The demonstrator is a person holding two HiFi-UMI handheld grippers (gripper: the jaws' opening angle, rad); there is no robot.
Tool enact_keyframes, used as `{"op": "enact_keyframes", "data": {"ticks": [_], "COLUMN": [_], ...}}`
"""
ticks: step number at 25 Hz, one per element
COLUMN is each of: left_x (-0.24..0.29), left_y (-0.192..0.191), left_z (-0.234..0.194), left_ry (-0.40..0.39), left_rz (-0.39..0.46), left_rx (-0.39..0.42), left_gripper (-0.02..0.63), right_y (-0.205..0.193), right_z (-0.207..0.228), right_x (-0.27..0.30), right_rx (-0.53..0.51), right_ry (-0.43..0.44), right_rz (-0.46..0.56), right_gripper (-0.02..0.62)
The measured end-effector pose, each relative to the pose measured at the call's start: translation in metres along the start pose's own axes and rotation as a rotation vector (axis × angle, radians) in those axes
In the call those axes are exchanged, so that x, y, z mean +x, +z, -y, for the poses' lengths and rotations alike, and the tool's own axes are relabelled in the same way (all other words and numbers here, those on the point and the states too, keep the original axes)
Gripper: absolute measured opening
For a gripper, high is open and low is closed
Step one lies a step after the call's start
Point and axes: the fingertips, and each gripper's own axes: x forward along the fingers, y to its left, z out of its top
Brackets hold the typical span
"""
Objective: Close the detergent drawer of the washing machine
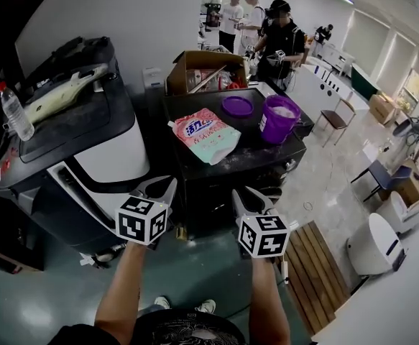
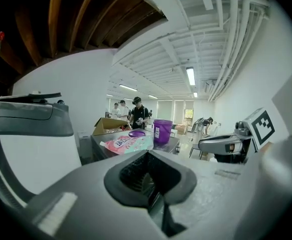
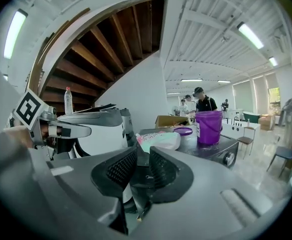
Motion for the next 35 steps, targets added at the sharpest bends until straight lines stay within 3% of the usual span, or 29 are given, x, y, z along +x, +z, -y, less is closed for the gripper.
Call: {"op": "enact_keyframes", "data": {"ticks": [8,17,35], "left_x": [-0.016,-0.026,-0.032], "left_y": [0.004,0.005,0.015], "left_z": [-0.006,-0.013,-0.023], "left_ry": [-0.047,-0.085,-0.093], "left_rz": [0.009,0.020,0.034], "left_rx": [0.020,0.031,0.055], "left_gripper": [0.000,0.000,0.000], "right_y": [0.013,0.034,0.045], "right_z": [-0.013,-0.029,-0.030], "right_x": [-0.020,-0.030,-0.036], "right_rx": [0.002,-0.066,-0.050], "right_ry": [-0.062,-0.107,-0.146], "right_rz": [0.045,0.077,0.107], "right_gripper": [0.024,0.025,0.025]}}
